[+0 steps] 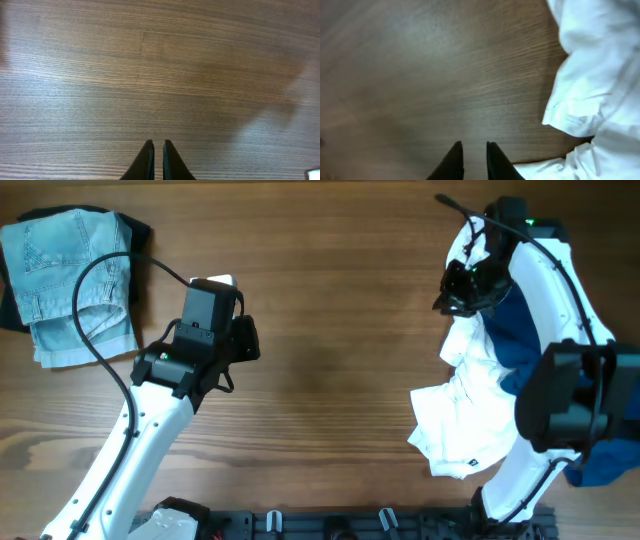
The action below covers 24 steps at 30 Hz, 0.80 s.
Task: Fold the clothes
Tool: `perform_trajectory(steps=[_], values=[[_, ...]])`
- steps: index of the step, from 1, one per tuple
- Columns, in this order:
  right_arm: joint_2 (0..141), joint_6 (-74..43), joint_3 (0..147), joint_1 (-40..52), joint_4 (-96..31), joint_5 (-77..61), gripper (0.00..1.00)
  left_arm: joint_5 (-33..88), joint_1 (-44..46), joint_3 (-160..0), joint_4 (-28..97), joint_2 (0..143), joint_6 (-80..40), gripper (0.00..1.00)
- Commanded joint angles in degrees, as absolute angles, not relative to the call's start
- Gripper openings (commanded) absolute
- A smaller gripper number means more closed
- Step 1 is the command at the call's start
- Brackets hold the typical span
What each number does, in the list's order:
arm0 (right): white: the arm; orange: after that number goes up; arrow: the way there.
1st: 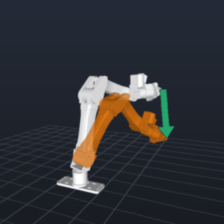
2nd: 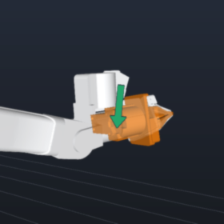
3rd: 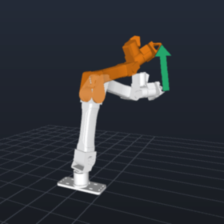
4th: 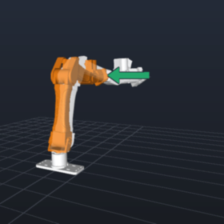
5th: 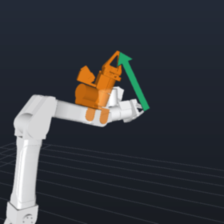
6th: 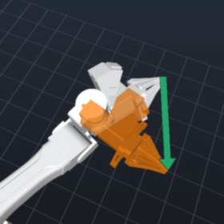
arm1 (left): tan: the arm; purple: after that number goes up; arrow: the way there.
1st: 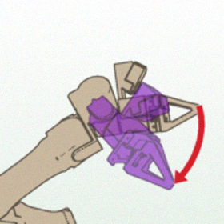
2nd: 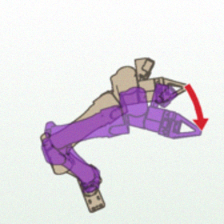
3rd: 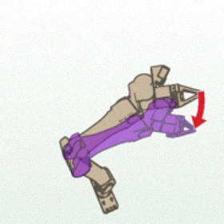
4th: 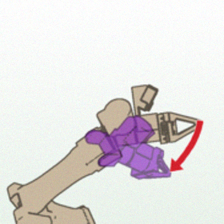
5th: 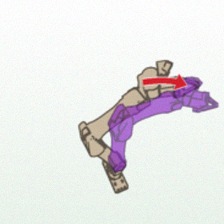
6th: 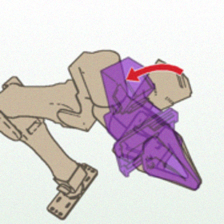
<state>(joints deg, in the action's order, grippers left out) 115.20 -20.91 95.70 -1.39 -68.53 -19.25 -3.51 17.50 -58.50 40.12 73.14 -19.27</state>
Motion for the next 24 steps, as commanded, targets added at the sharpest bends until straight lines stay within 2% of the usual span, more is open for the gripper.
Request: perform_trajectory(steps=[1, 15, 19, 24], values=[[119.55, -17.65, 95.92, -1.56, -69.60, -21.76, 0.04, -3.01, 17.04, -59.11, 40.14, 73.28, -20.23, 0.06], [128.95, -18.50, 95.92, -3.62, -65.25, -17.87, 0.04, -3.01, 17.04, -59.11, 40.18, 73.25, -20.43, 0.06], [129.69, -21.43, 95.92, -7.75, -64.88, -15.66, 0.04, -3.01, 17.04, -59.11, 40.23, 73.25, -20.43, 0.06], [129.69, -22.65, 95.92, -17.30, -65.12, -13.69, 0.04, -2.98, 17.04, -59.11, 40.25, 73.25, -20.43, 0.06]])
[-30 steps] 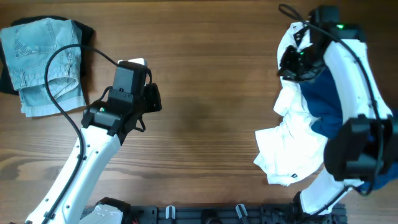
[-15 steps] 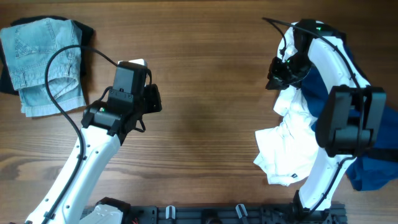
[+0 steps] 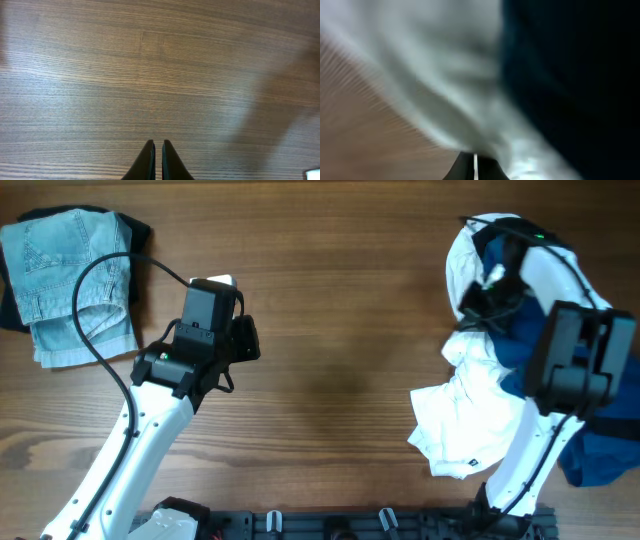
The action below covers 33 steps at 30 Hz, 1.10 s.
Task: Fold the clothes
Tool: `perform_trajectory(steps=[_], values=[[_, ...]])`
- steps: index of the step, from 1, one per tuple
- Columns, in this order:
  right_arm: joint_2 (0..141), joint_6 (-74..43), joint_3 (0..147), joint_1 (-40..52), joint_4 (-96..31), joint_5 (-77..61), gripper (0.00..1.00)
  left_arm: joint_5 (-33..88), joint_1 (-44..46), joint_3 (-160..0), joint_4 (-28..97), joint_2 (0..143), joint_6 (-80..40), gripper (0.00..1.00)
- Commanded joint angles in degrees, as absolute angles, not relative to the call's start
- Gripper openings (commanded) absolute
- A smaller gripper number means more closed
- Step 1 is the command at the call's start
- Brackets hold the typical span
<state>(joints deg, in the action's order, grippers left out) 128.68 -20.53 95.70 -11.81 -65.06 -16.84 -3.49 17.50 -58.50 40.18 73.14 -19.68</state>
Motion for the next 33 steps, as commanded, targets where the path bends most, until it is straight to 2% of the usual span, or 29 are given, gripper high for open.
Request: perform_trajectory(steps=[1, 13, 16, 18, 19, 21, 22, 23, 26, 27, 30, 31, 32, 33], values=[[129.69, -22.65, 95.92, -19.27, -65.12, -13.72, 0.04, -3.01, 17.04, -59.11, 40.25, 73.25, -20.43, 0.06], [129.67, -27.33, 95.92, -47.22, -64.31, -6.52, 0.04, -3.01, 17.04, -59.11, 40.34, 73.23, -20.43, 0.07], [129.67, -23.83, 95.92, -48.77, -63.31, -11.38, 0.04, -3.01, 17.04, -59.11, 39.97, 73.23, -20.43, 0.07], [129.64, -20.71, 95.94, -45.95, -62.54, -14.41, 0.04, -3.01, 17.04, -59.11, 39.31, 73.23, -20.43, 0.08], [129.64, -19.05, 95.96, -43.75, -61.84, -15.88, 0.11, -2.98, 17.04, -59.11, 38.98, 73.23, -20.43, 0.08], [129.64, -16.56, 96.40, -38.33, -60.88, -16.21, 0.43, -2.98, 17.04, -59.11, 38.76, 73.23, -20.43, 0.16], [129.64, -14.90, 97.41, -34.59, -60.84, -16.21, 0.63, -2.98, 17.04, -59.11, 38.81, 73.23, -20.43, 0.18], [129.64, -13.69, 98.54, -31.97, -61.30, -16.21, 0.72, -3.01, 17.04, -59.11, 38.81, 73.23, -20.43, 0.20], [129.64, -11.75, 104.29, -23.53, -65.49, -16.19, 0.78, -2.98, 17.04, -59.11, 38.70, 73.23, -20.45, 0.22], [129.60, -11.16, 106.78, -20.36, -67.37, -16.14, 0.87, -2.96, 17.04, -59.11, 38.59, 73.23, -20.45, 0.22], [129.54, -10.52, 113.25, -13.54, -72.44, -16.21, 0.88, -2.76, 17.04, -59.11, 38.57, 73.23, -20.45, 0.22], [129.32, -10.44, 114.39, -12.19, -73.54, -16.21, 0.82, -2.74, 17.04, -59.11, 38.59, 73.23, -20.45, 0.21], [128.60, -9.91, 115.22, -10.59, -74.41, -16.36, 0.70, -2.74, 17.04, -59.11, 38.59, 73.23, -20.45, 0.21], [127.66, -8.95, 115.31, -9.58, -74.48, -16.82, 0.50, -2.74, 17.04, -59.11, 38.59, 73.23, -20.43, 0.21]])
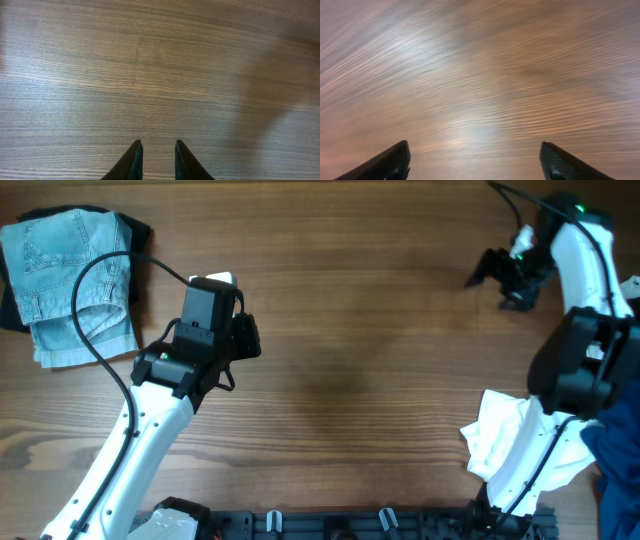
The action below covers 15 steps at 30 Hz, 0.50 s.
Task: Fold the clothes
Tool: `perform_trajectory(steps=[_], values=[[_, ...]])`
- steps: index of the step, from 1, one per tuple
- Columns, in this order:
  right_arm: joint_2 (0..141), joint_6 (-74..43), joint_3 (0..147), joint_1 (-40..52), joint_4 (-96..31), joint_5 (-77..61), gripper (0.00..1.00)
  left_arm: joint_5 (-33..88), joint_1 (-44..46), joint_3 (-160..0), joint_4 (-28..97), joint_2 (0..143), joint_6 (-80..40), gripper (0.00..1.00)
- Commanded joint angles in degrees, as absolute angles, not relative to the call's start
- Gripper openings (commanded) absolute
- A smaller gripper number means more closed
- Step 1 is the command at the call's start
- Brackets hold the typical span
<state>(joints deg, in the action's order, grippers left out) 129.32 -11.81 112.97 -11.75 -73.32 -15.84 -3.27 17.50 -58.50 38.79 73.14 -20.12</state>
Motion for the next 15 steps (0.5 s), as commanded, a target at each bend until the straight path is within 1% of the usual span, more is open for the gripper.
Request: perform_trajectory(steps=[1, 2, 3, 5, 6, 7, 8, 10, 11, 12, 14, 15], values=[[126.82, -8.95, 115.31, -9.04, -74.46, -16.82, 0.24, -2.74, 17.04, -59.11, 38.59, 73.23, -20.45, 0.20], [125.34, -9.06, 115.31, -8.36, -74.41, -16.82, 0.04, -2.74, 17.04, -59.11, 38.59, 73.23, -20.43, 0.20], [123.76, -9.21, 115.31, -7.97, -74.43, -16.75, 0.05, -2.74, 17.04, -59.11, 38.59, 73.23, -20.43, 0.20], [119.98, -10.98, 115.31, -7.84, -75.35, -14.92, 0.12, -2.74, 17.04, -59.11, 38.59, 73.23, -20.43, 0.20], [117.56, -12.43, 115.31, -7.84, -76.05, -12.84, 0.19, -2.55, 17.04, -59.11, 38.59, 73.23, -20.43, 0.20], [116.16, -12.40, 115.31, -7.84, -76.38, -11.81, 0.23, -2.35, 17.04, -59.11, 38.59, 73.23, -20.40, 0.20], [113.67, -12.75, 115.31, -7.84, -77.10, -10.28, 0.38, -2.33, 17.04, -59.11, 38.59, 73.25, -20.43, 0.20], [108.84, -16.25, 115.28, -7.84, -80.07, -7.86, 0.71, -2.33, 17.04, -59.11, 38.59, 73.25, -20.43, 0.20], [107.04, -18.44, 115.28, -7.97, -82.06, -7.62, 0.83, -2.33, 17.04, -59.11, 38.59, 73.25, -20.43, 0.20], [105.30, -20.62, 115.22, -8.12, -84.66, -6.52, 0.91, -2.15, 17.04, -59.11, 38.59, 73.25, -20.43, 0.21], [104.22, -23.51, 114.78, -8.27, -87.09, -3.18, 0.91, -1.89, 17.04, -59.11, 38.54, 73.25, -20.43, 0.21], [104.03, -25.39, 114.67, -8.51, -88.60, 0.47, 0.97, -1.89, 17.04, -59.11, 38.57, 73.25, -20.40, 0.21]])
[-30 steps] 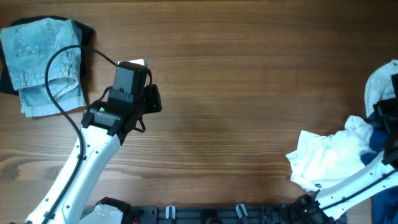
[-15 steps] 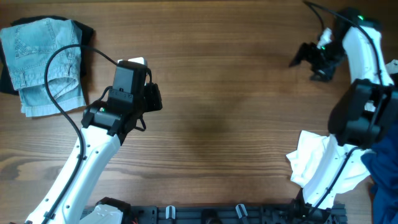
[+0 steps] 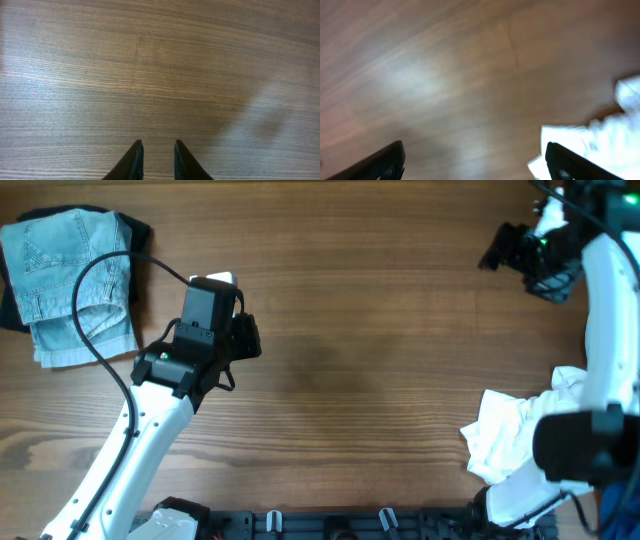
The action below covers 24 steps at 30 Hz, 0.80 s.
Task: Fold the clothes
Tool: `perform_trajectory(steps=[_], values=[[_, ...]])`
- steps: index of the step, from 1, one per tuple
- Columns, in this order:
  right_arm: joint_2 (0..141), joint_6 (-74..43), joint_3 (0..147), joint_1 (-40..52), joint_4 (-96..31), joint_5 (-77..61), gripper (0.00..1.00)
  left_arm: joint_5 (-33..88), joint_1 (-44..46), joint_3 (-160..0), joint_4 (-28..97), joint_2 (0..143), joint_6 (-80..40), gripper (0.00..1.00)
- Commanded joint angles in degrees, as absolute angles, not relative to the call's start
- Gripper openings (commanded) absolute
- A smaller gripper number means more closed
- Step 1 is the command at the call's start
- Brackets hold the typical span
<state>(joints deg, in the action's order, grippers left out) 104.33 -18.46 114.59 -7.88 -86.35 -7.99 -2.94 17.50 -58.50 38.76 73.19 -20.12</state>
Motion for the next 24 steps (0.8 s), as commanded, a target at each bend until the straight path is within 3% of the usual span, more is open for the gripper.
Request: perform_trajectory(steps=[1, 5, 11, 19, 24], values=[[104.05, -26.50, 114.61, -8.80, -89.47, 2.52, 1.00, -1.87, 17.04, -59.11, 38.61, 73.25, -20.40, 0.21], [104.03, -23.99, 110.78, -14.39, -87.83, -3.01, 0.96, -0.62, 17.04, -59.11, 38.59, 73.25, -20.38, 0.21], [104.05, -22.63, 107.48, -25.28, -88.20, -3.29, 1.00, -0.60, 17.04, -59.11, 38.35, 73.25, -20.40, 0.22], [104.01, -24.71, 91.98, -36.71, -82.11, -5.23, 1.00, 0.69, 17.04, -59.11, 38.02, 73.25, -20.40, 0.24], [101.56, -26.83, 91.29, -39.44, -79.68, 1.17, 1.00, 1.10, 17.04, -59.11, 38.15, 73.25, -20.40, 0.25]])
